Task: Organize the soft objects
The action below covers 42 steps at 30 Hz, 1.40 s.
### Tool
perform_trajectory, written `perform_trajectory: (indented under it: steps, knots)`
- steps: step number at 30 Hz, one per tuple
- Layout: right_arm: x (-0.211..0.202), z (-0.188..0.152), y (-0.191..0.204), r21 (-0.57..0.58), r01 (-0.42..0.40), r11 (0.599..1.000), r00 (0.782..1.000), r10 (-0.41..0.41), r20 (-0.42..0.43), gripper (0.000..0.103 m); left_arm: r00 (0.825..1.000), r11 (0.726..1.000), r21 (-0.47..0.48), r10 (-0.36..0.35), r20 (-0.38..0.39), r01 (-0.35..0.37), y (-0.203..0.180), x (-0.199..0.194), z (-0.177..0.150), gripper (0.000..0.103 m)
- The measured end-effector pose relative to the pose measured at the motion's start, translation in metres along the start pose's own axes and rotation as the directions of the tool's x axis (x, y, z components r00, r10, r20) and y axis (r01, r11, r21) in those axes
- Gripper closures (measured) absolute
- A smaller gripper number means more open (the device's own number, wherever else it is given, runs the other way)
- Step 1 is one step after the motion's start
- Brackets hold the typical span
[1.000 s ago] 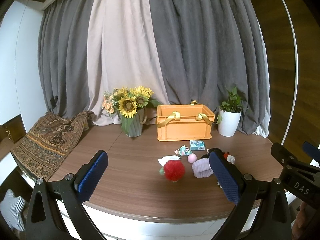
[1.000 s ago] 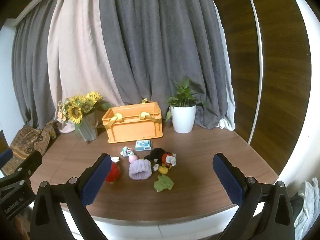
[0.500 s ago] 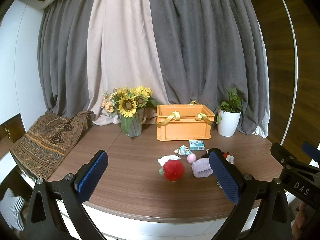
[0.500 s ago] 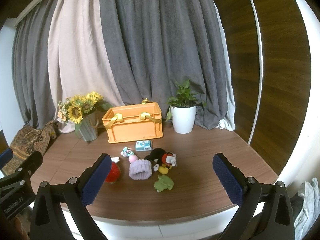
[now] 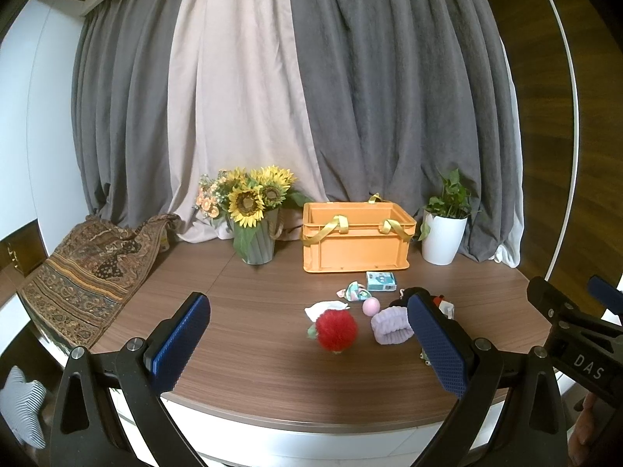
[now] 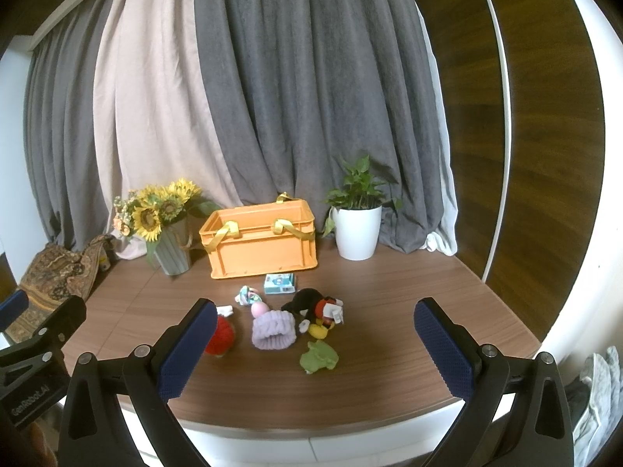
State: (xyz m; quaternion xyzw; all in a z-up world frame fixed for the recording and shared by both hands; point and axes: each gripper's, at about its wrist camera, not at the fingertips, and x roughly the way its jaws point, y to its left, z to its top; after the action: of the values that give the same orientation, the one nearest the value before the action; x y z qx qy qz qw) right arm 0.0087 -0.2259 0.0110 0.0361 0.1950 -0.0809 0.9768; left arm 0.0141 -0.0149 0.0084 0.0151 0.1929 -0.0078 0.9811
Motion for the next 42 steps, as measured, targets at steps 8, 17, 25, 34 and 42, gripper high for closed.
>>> perform_trajectory:
  steps: [8, 17, 25, 34, 42]
  knots:
    - [0.003, -0.002, 0.000, 0.002, -0.001, 1.000, 1.000, 0.001, -0.019, 0.000, 1.000, 1.000, -0.001, -0.008, -0.021, 0.007, -0.008, 0.006, -0.003, 0.000]
    - [0.030, -0.010, 0.000, 0.019, 0.013, 1.000, 0.998, -0.011, -0.062, 0.000, 0.997, 0.999, 0.011, -0.040, -0.072, 0.041, -0.011, 0.045, -0.013, 0.000]
    - [0.079, -0.028, -0.001, 0.027, 0.027, 0.999, 0.994, -0.024, -0.106, 0.001, 0.995, 0.998, 0.048, -0.043, -0.091, 0.048, -0.015, 0.097, -0.030, 0.000]
    - [0.145, -0.055, 0.003, 0.020, 0.054, 0.998, 0.987, -0.051, -0.155, 0.001, 0.985, 0.993, 0.073, -0.078, -0.155, 0.090, -0.023, 0.171, -0.053, 0.000]
    - [0.198, -0.084, 0.003, 0.082, 0.076, 0.994, 0.968, -0.054, -0.247, 0.005, 0.969, 0.990, 0.078, -0.096, -0.229, 0.116, -0.028, 0.231, -0.074, 0.003]
